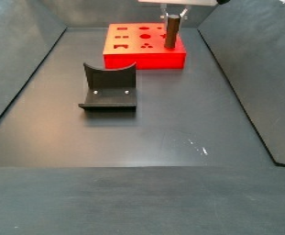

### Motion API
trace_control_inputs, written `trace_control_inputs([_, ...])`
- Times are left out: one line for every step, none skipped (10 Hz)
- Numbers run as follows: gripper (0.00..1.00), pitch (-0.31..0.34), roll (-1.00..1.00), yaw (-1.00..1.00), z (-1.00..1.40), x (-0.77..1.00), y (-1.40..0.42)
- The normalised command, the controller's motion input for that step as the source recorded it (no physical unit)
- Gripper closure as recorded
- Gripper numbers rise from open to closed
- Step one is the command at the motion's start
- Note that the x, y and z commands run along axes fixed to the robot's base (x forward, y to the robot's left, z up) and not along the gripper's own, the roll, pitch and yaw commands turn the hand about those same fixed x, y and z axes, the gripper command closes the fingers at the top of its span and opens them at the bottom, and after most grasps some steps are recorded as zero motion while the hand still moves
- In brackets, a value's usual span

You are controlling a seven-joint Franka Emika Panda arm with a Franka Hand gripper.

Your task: Insert the hexagon object.

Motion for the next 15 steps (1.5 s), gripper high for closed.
trace_control_inputs([1.0,0.0,0.25,0.34,-0.58,0.23,0.0])
trace_control_inputs([1.0,0.0,0.2,0.2,-0.61,0.15,-0.07])
trace_control_inputs([1.0,0.011,0.12,0.0,-0.65,0.08,-0.05])
trace_control_inputs([1.0,0.0,0.11,-0.12,-0.83,0.13,0.0])
trace_control_inputs([1.0,-0.006,0.1,-0.23,-0.96,0.11,0.0])
trace_control_inputs([1.0,-0.041,0.11,-0.24,-1.0,0.1,0.0])
trace_control_inputs([1.0,-0.03,0.09,-0.22,-1.0,0.05,0.0])
trace_control_inputs([1.0,-0.013,0.08,-0.19,-0.94,0.02,0.0])
trace_control_inputs([1.0,0.0,0.07,-0.14,-0.81,0.0,0.0])
trace_control_inputs([1.0,0.0,0.07,-0.1,-0.76,0.0,0.0])
trace_control_inputs([1.0,-0.016,0.01,-0.06,-0.78,0.0,0.0])
trace_control_inputs([1.0,-0.146,-0.01,-0.06,-0.95,0.0,0.06])
trace_control_inputs([1.0,-0.223,-0.03,-0.04,-0.8,-0.05,0.06])
trace_control_inputs([1.0,0.0,0.0,0.0,-0.1,0.0,0.0])
trace_control_inputs([1.0,0.0,0.0,0.0,0.0,0.0,0.0])
